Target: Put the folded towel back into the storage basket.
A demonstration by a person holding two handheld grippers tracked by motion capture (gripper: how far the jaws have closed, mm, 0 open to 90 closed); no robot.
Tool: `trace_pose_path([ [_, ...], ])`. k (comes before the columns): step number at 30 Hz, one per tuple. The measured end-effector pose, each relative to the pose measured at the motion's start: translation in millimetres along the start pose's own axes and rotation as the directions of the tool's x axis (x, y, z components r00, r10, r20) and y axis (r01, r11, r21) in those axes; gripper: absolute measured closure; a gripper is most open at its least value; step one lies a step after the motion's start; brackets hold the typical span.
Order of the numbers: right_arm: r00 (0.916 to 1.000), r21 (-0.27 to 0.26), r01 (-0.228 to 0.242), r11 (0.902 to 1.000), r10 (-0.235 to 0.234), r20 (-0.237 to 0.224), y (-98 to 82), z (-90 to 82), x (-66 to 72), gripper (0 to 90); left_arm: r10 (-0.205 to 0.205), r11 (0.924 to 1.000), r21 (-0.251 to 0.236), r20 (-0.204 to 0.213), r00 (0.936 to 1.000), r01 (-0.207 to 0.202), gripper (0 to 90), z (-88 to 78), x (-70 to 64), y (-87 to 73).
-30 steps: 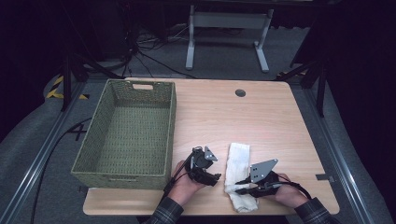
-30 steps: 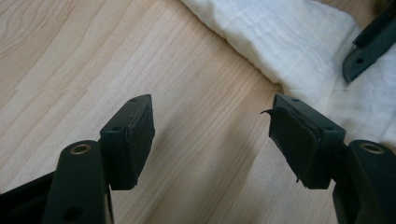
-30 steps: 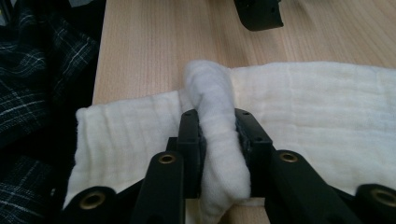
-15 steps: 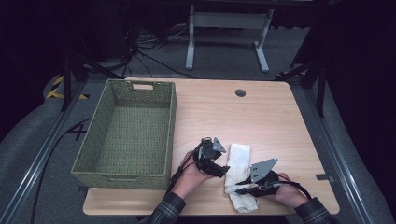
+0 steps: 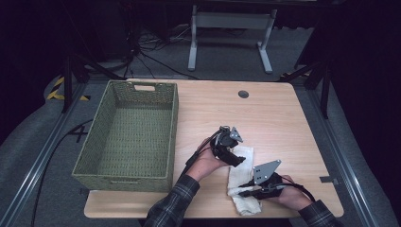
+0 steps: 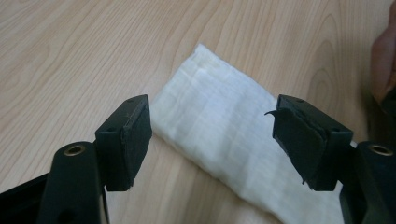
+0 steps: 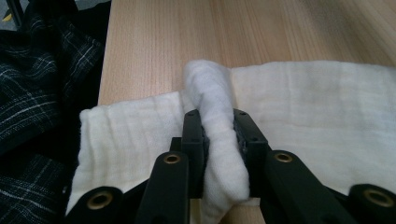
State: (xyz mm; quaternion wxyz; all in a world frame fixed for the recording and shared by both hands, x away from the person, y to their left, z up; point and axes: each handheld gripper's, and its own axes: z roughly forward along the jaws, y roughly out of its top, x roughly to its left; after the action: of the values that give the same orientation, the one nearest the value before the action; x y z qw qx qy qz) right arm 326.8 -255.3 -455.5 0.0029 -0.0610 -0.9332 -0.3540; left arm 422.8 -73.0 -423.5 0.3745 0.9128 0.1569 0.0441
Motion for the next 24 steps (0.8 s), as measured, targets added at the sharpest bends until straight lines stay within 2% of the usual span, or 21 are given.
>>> trace_pose_path([
  [3,1.0000,0.000,-0.001,1.0000,0.001,-0.001,0.0,0.0,-0.2,77.6,0.033,0.9994,0.010,0.015,0.9993,-0.033,28.8,14.3,8.9,5.4],
  [9,1.0000,-0.001,-0.002,1.0000,0.002,-0.005,0.0,0.1,-0.7,77.6,0.050,0.9982,0.033,0.039,0.9980,-0.051,28.8,33.5,19.4,9.7],
  [10,1.0000,-0.001,-0.003,1.0000,0.003,-0.006,0.0,0.1,-0.8,77.6,0.042,0.9983,0.039,0.037,0.9985,-0.043,28.8,36.4,20.1,9.4],
  [12,1.0000,-0.001,-0.003,1.0000,0.003,-0.006,0.0,0.1,-0.8,77.6,0.055,0.9970,0.051,0.038,0.9978,-0.057,28.8,41.7,22.5,8.5],
  [14,1.0000,-0.001,-0.003,1.0000,0.003,-0.007,0.0,0.0,-0.9,77.6,0.056,0.9964,0.062,0.049,0.9972,-0.059,28.8,44.4,23.9,7.7],
  [16,1.0000,0.000,-0.003,1.0000,0.003,-0.007,0.0,0.1,-0.9,77.6,0.060,0.9947,0.081,0.043,0.9973,-0.063,28.9,47.6,23.9,6.0],
  [20,0.9999,0.000,-0.006,1.0000,0.006,-0.009,0.0,0.1,-1.1,77.6,0.053,0.9949,0.082,0.064,0.9965,-0.058,32.1,48.5,25.2,3.5],
  [24,0.9999,0.000,-0.008,1.0000,0.008,-0.009,0.1,0.0,-1.4,77.7,0.074,0.9931,0.084,0.084,0.9937,-0.081,42.2,46.5,24.0,3.7],
])
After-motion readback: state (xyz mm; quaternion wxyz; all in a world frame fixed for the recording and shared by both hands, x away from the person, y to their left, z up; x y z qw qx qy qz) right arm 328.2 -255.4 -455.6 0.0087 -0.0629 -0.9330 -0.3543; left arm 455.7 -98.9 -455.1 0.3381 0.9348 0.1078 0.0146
